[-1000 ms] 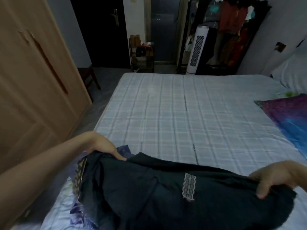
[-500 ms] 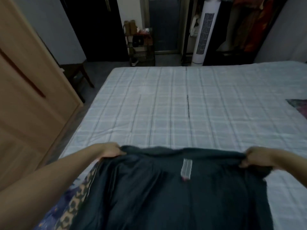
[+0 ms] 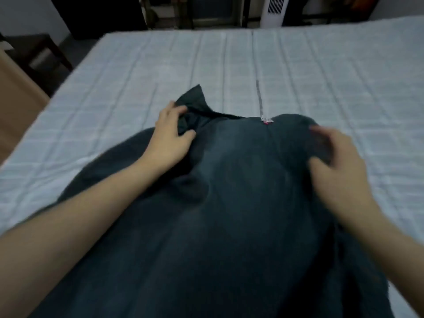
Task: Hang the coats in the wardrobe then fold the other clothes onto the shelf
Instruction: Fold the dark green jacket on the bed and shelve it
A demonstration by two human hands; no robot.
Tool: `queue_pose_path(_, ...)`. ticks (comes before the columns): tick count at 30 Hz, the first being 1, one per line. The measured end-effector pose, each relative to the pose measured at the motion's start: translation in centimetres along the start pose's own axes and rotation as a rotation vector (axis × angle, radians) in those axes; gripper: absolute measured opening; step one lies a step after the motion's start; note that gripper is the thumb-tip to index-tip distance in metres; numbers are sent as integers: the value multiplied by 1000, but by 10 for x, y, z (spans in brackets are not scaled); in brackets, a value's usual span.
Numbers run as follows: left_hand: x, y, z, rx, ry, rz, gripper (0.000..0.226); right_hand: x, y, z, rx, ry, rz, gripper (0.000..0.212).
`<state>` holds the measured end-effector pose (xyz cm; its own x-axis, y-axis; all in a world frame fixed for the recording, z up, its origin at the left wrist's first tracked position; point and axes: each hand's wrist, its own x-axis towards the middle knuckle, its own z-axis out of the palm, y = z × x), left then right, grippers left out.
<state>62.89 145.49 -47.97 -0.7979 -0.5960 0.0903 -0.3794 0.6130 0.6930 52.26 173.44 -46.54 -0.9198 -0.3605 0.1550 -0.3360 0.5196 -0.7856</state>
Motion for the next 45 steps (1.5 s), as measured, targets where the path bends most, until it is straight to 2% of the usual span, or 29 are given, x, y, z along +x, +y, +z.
queue_pose_path(2,-62,-10,-8,-47,-83,178,38,-73,11,-9,-11,33,-56,45)
queue_pose_path(3,-94,-16,-17,-73,-83,211,33,-108,20,-15,-18,38,-42,40)
queue_pose_path(5,-153,-30,-35,-110,3,200,22,-163,31,-25,-15,19,13,30)
queue_pose_path(8,-234,-41,-63,-61,140,158,15,-232,52,-19,-228,-169,-101,22)
queue_pose_path(9,-262,-40,-68,-38,158,181,15,-254,64,-14,-312,-248,-113,29)
queue_pose_path(10,-289,-34,-69,-24,142,222,16,-273,78,-11,-361,-345,-96,44)
queue_pose_path(11,-315,-27,-66,-5,91,275,18,-289,90,-10,-383,-419,-78,62)
queue_pose_path(12,-338,-18,-61,44,-7,360,19,-299,99,-12,-371,-458,-75,71)
queue_pose_path(14,-376,-5,-42,235,-266,632,12,-305,97,-21,-305,-493,-76,63)
queue_pose_path(15,-391,-1,-27,317,-417,717,18,-304,89,-29,-220,-517,-33,57)
queue_pose_path(16,-402,5,-14,387,-566,730,38,-303,80,-37,-179,-527,-5,54)
queue_pose_path(17,-411,7,0,441,-681,702,56,-304,73,-44,-193,-475,8,57)
queue_pose_path(18,-417,9,13,472,-725,677,69,-306,70,-51,-267,-369,22,61)
queue_pose_path(20,-427,10,32,487,-735,627,74,-321,72,-67,-458,-137,176,65)
queue_pose_path(21,-431,12,40,451,-711,604,70,-332,77,-75,-522,-104,322,70)
queue_pose_path(23,-436,21,56,375,-633,580,61,-354,90,-88,-585,-205,546,76)
queue_pose_path(25,-439,31,73,330,-581,568,61,-369,108,-99,-640,-298,508,62)
queue_pose_path(27,-435,41,86,310,-550,472,60,-370,119,-108,-699,-274,440,36)
queue_pose_path(29,-427,47,94,294,-479,347,49,-366,124,-119,-722,-234,472,22)
queue_pose_path(31,-421,51,93,190,-424,157,34,-361,126,-137,-610,-214,515,15)
queue_pose_path(33,-422,50,89,113,-409,74,28,-357,131,-163,-489,-189,549,12)
queue_pose_path(36,-440,50,82,114,-541,132,31,-357,139,-204,-444,-108,690,16)
queue_pose_path(38,-461,57,84,233,-698,225,38,-364,142,-222,-319,-115,902,30)
queue_pose_path(40,-479,68,89,378,-846,299,45,-369,144,-232,-93,-211,1105,39)
queue_pose_path(42,-488,74,95,384,-905,252,42,-371,133,-240,126,-333,1248,37)
queue_pose_path(44,-492,74,101,326,-901,193,36,-368,115,-245,351,-321,1266,38)
queue_pose_path(45,-494,76,104,309,-915,192,36,-365,104,-246,465,-247,1247,37)
